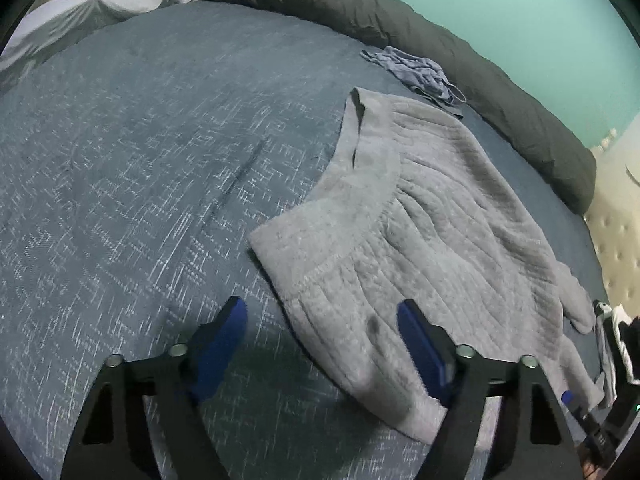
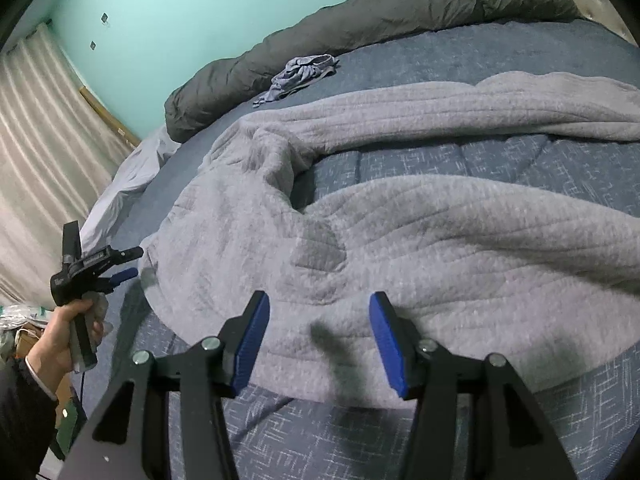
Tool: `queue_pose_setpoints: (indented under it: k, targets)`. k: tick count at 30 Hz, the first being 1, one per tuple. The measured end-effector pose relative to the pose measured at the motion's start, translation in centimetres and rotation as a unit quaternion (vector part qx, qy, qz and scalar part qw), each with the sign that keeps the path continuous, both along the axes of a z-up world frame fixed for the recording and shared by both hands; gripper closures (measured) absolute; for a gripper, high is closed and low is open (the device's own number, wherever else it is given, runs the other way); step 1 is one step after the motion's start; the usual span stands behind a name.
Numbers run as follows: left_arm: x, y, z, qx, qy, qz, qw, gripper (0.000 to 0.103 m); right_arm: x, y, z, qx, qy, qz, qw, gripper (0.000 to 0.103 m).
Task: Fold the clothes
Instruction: 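Grasp the sweatshirt hem with the left tool and lift it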
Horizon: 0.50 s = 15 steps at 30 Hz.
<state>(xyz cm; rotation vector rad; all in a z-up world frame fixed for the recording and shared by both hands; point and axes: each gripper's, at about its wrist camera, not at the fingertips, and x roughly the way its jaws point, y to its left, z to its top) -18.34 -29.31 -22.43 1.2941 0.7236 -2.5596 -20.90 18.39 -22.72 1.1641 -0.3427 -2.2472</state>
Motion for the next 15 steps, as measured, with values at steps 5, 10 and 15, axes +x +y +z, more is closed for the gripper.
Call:
queue_pose_setpoints:
  k: [5,10,15]
  targets:
    - [-0.97,-0.16,-0.5,0.006,-0.007,-0.002,1.0,0.049,-0.07,-0.05,-0.45,-0.002,-0.003,-0.001,1.0,0.05]
    - [-1.0,-0.7,-0.92,0.014,-0.009,0.006,0.9998,0.065,-0.14,0.07,-0.82,-0.003,-0.008,-0.005,1.0,0.05]
    - [-0.38,-0.75,-0.12,-0.002,0.002,-0.002,1.0,0.084,-0.14,0.09,-1.03,-0.006,-0.011,-0.002,1.0,0.05]
